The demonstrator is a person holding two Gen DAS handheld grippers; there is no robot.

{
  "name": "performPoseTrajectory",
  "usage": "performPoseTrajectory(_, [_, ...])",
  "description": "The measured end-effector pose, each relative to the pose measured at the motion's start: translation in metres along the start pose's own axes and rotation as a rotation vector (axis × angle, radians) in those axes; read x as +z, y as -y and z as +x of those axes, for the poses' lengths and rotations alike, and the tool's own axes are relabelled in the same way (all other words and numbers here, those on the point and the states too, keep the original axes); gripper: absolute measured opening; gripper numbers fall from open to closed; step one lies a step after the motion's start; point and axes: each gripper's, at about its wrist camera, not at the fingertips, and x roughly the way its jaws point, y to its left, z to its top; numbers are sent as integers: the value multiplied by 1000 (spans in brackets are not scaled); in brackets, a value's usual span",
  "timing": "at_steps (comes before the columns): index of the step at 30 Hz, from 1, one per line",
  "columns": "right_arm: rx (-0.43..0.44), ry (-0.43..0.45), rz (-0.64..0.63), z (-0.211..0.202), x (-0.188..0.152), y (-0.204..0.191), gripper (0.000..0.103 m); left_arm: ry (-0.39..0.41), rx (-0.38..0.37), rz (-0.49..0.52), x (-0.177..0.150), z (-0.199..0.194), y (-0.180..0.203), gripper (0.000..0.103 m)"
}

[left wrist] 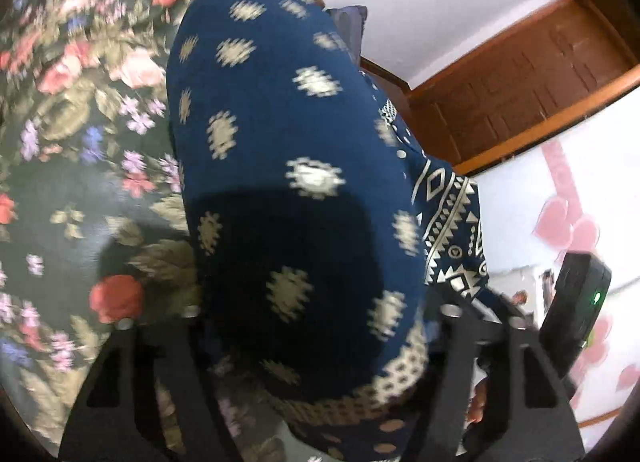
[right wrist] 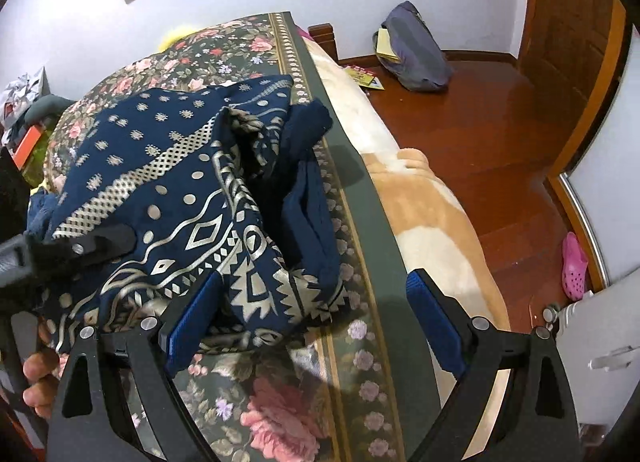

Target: Fold large clothes

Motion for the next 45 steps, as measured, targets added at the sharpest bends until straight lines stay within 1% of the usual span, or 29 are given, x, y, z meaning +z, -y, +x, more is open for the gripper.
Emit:
performPoseTrajectory(1, [4, 7, -8, -5, 0, -3, 91, -1, -3, -5, -3, -7, -4, 62])
performPoseTrajectory(3, [13, 30, -36, -15, 0, -13, 92, -3, 13, 16, -9, -22, -8, 61])
performPoseTrajectory(7, [59, 59, -93, -35, -3, -40, 92, -10, 104, 146, -30, -61, -8, 61])
performPoseTrajectory(9, [87, 74, -132, -42, -5, -61, 92, -23, 129, 192, -38, -78, -12, 61])
performPoseTrajectory(12, [137, 79, -193, -45, -10, -94, 92, -51, 124, 192, -49, -99, -29, 62])
performPoseTrajectory(14, [160, 75, -246, -38, -16, -120, 92, -64, 121, 177, -55, -108, -42, 63])
performPoseTrajectory(15, [161, 69, -263, -34, -18, -127, 92, -67, 116, 168, -57, -109, -48, 63])
performPoseTrajectory(17, [133, 40, -302, -16, -22, -141, 92, -66, 102, 140, -60, -113, -61, 65])
performPoseTrajectory(20, [61, -5, -304, 8, -24, -134, 91, -47, 95, 99, -63, -119, -82, 69])
performPoseTrajectory(22, [135, -37, -240, 15, -23, -112, 92, -37, 93, 105, -65, -126, -89, 70])
performPoseTrajectory(23, [162, -53, -181, 16, -22, -97, 92, -26, 109, 125, -67, -128, -87, 73])
performPoseTrajectory(25, [175, -55, -124, 12, -21, -81, 92, -4, 147, 168, -72, -132, -81, 75])
performPoseTrajectory(27, [88, -13, -143, 2, -20, -75, 92, 9, 191, 200, -75, -133, -71, 78])
performPoseTrajectory(30, [-94, 55, -171, -15, -20, -67, 92, 27, 238, 202, -72, -142, -69, 80])
performPoseTrajectory(31, [-80, 59, -174, -21, -20, -64, 92, 36, 240, 194, -74, -147, -68, 80])
performPoseTrajectory(32, [-28, 56, -171, -27, -19, -62, 92, 48, 242, 194, -75, -152, -65, 80])
performPoseTrajectory(33, [16, 54, -163, -33, -18, -60, 92, 63, 250, 206, -76, -159, -62, 80])
performPoseTrajectory(35, [94, 60, -147, -43, -18, -60, 93, 99, 289, 260, -77, -173, -51, 81])
performPoseTrajectory(37, [160, 63, -136, -48, -17, -66, 93, 122, 310, 298, -73, -179, -43, 86])
performPoseTrajectory(38, [190, 57, -128, -47, -15, -71, 93, 132, 316, 306, -71, -182, -39, 91])
performPoseTrajectory(39, [212, 50, -121, -43, -14, -76, 93, 139, 319, 304, -66, -182, -39, 94])
performPoseTrajectory(41, [283, 23, -97, -34, -12, -85, 93, 142, 319, 272, -58, -180, -43, 94])
performPoseTrajectory(43, [328, -7, -73, -20, -12, -94, 94, 127, 303, 229, -53, -172, -52, 94])
performPoseTrajectory(45, [352, -48, -52, -6, -13, -98, 93, 108, 280, 187, -46, -162, -62, 94])
